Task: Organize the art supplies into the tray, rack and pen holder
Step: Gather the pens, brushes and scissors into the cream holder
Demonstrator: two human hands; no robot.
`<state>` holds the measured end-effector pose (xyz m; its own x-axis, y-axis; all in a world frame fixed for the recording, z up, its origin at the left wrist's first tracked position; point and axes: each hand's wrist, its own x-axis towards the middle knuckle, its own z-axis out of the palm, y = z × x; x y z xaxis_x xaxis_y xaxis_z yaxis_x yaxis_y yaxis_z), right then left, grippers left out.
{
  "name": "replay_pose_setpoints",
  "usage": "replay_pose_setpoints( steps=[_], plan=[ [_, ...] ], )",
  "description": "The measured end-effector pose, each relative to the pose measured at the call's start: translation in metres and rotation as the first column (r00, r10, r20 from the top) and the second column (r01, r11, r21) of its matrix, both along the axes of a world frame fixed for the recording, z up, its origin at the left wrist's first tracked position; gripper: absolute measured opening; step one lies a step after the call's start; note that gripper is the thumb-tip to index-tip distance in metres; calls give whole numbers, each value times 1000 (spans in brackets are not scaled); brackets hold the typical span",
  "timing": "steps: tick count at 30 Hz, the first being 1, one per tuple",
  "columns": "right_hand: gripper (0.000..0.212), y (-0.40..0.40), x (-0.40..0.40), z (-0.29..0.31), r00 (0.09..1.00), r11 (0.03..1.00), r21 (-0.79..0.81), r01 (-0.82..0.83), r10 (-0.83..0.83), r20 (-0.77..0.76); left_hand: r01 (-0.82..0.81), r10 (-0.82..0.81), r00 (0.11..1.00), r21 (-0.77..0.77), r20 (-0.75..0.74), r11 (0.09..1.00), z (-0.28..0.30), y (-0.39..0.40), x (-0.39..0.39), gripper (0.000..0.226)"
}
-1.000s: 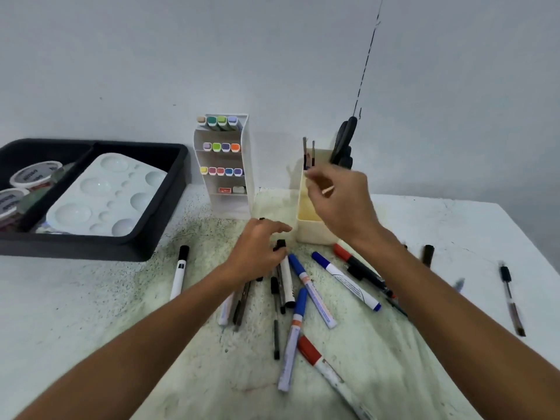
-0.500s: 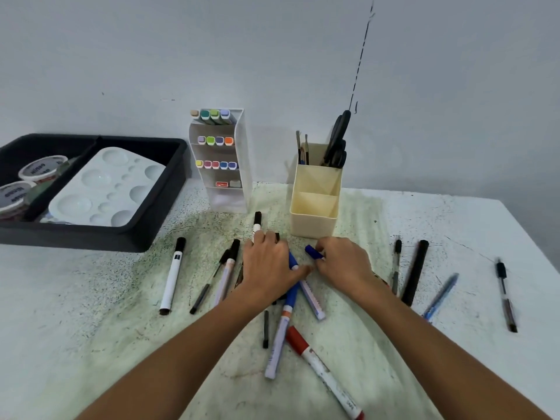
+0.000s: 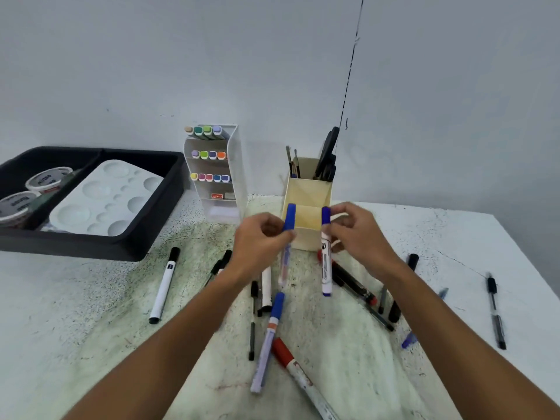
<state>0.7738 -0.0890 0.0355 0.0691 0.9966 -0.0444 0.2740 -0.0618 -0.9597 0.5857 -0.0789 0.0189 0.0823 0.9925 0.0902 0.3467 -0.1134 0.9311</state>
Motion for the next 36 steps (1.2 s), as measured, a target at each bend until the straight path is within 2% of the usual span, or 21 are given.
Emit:
replay_pose_setpoints(
  steps=[2,4,6,9,14,19,22,28,30,32,34,36],
  plan=[
    [18,4,1,21,996,987,147,62,-52,-71,32,-42,996,118,82,993,21,11,-5,21],
    [20,9,-1,37,988,948,293,126,-94,-121,23,-46,995,260,83,965,37,25,-7,28],
    [22,16,-4,48,985,895,414,167,-132,-111,-13,-9,998,377,59,926,45,40,-6,29],
    [27,31,-14,51,987,851,501,156,-156,-42,-27,17,1000,446,25,894,45,59,-2,24],
    [20,56,-28,25,970,893,449,36,-140,200,67,-41,996,405,-73,912,22,78,4,26],
    [24,68,-39,7,942,934,357,8,-127,311,125,-28,969,387,-246,914,4,95,2,17],
    [21,72,-42,-1,934,943,331,18,-134,331,179,-49,938,359,-343,916,1,100,-1,15],
    [13,75,-44,-8,920,949,308,65,-177,351,238,-83,898,320,-431,917,-1,106,-4,22],
    [14,74,-44,-8,920,957,285,59,-163,355,249,-94,889,301,-449,920,-2,105,-5,30],
    [24,70,-42,-7,912,958,280,56,-163,376,230,-90,897,283,-433,931,-3,101,-9,43],
    [26,62,-40,-8,891,932,354,75,-221,395,169,-57,925,272,-377,947,-5,93,-16,42],
    [15,50,-38,-9,891,878,474,72,-270,364,131,-27,924,252,-381,959,-11,84,-27,26]
  ],
)
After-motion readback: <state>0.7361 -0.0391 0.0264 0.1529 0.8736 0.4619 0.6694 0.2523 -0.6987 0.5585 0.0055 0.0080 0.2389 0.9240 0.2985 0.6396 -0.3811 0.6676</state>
